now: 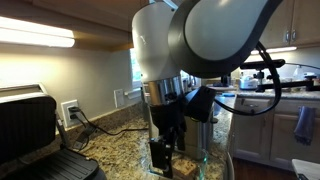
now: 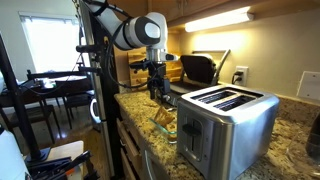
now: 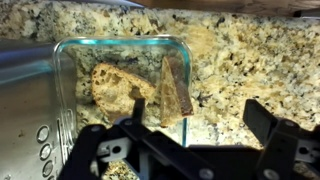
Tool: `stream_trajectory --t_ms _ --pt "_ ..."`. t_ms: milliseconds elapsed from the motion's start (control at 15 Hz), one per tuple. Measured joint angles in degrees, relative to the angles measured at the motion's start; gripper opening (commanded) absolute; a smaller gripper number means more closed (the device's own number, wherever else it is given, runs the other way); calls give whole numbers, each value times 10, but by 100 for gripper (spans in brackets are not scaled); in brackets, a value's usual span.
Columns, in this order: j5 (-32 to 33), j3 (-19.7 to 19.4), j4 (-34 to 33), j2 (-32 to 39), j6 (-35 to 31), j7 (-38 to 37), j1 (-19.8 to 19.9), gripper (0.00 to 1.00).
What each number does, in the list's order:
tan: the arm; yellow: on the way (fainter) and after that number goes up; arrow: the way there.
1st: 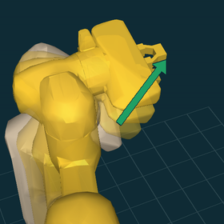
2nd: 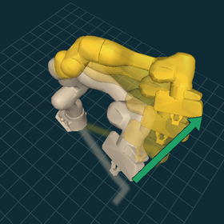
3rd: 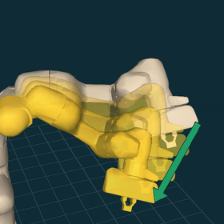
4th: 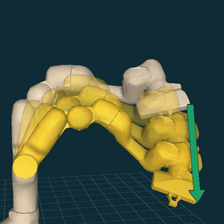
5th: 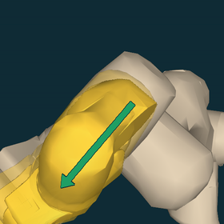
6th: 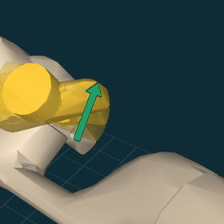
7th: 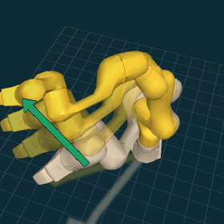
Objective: Put the slice of bread in the toaster then push down the lever
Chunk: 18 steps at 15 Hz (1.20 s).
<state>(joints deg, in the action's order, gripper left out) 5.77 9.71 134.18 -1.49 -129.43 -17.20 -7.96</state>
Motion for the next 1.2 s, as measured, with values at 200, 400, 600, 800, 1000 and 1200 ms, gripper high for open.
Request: stream_trajectory --t_ms 200,400,600,800,1000,1200 --pt "1 -5 -9 14 0 0 0 100" --pt "2 -9 -13 23 0 0 0 100" --pt "2 -13 -14 25 0 0 0 100" --pt "2 -14 -14 26 0 0 0 100" --pt "2 -15 -14 28 0 0 0 100" --pt "3 -15 -14 32 0 -1 0 100"
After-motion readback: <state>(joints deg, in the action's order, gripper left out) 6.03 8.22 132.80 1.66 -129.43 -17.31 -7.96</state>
